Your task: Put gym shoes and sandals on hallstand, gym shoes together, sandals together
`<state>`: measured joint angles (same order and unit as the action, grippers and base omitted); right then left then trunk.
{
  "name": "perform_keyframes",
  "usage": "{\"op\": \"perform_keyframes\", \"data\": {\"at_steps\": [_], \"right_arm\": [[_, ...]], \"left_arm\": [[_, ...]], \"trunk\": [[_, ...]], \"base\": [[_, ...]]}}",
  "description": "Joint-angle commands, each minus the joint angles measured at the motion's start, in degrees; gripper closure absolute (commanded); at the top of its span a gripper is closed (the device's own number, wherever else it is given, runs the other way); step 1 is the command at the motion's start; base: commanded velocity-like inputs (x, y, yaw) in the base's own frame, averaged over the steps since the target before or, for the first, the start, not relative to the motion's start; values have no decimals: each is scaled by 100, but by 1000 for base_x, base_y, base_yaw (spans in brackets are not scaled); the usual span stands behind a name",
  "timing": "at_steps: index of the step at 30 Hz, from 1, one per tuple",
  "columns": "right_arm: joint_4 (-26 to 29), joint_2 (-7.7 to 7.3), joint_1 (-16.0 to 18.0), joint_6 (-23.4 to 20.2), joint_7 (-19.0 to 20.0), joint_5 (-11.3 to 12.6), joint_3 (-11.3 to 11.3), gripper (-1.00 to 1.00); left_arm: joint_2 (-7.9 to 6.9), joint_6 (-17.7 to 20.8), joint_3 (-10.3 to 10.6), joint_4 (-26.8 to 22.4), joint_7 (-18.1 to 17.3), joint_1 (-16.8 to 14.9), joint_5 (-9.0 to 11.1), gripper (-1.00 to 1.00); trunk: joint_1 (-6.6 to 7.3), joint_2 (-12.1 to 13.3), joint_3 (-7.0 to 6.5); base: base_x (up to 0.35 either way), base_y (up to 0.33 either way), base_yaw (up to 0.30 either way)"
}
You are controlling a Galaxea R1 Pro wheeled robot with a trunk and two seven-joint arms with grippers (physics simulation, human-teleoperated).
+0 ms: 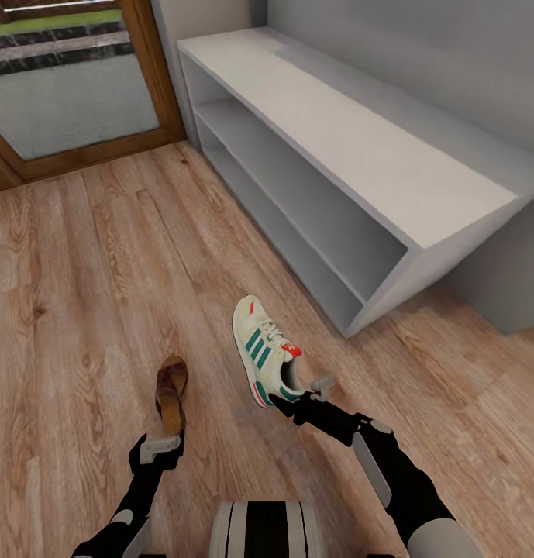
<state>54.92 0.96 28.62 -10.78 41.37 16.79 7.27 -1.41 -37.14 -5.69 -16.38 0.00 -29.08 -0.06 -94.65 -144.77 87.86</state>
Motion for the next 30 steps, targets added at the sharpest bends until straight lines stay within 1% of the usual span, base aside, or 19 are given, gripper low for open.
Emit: {"op": "perform_keyframes", "data": {"at_steps": [1,7,13,22,30], "right_arm": [[-1,1,3,-56,5,62,2,100],[1,1,3,-56,6,61,2,100],[1,-2,3,-56,8,61,2,100],[2,-4,3,-50,10,61,-2,100],[4,0,3,-47,6,61,-22,100]], "left_arm": [[0,-19,-8,3,0,-1,-3,-100],[0,-20,-11,3,0,-1,-3,-100],[0,-22,-5,3,0,-1,-3,-100],[0,-28,-2,3,0,-1,-3,-100],[0,-26,-9,3,0,-1,-2,-100]], "trunk": [[1,-1,3],[1,-1,3],[1,-1,3],[1,-1,21],[-20,-12,230]], "base": [[163,-133,-87],[122,-101,-28],[15,-12,0],[1,-1,59],[0,0,2]]}}
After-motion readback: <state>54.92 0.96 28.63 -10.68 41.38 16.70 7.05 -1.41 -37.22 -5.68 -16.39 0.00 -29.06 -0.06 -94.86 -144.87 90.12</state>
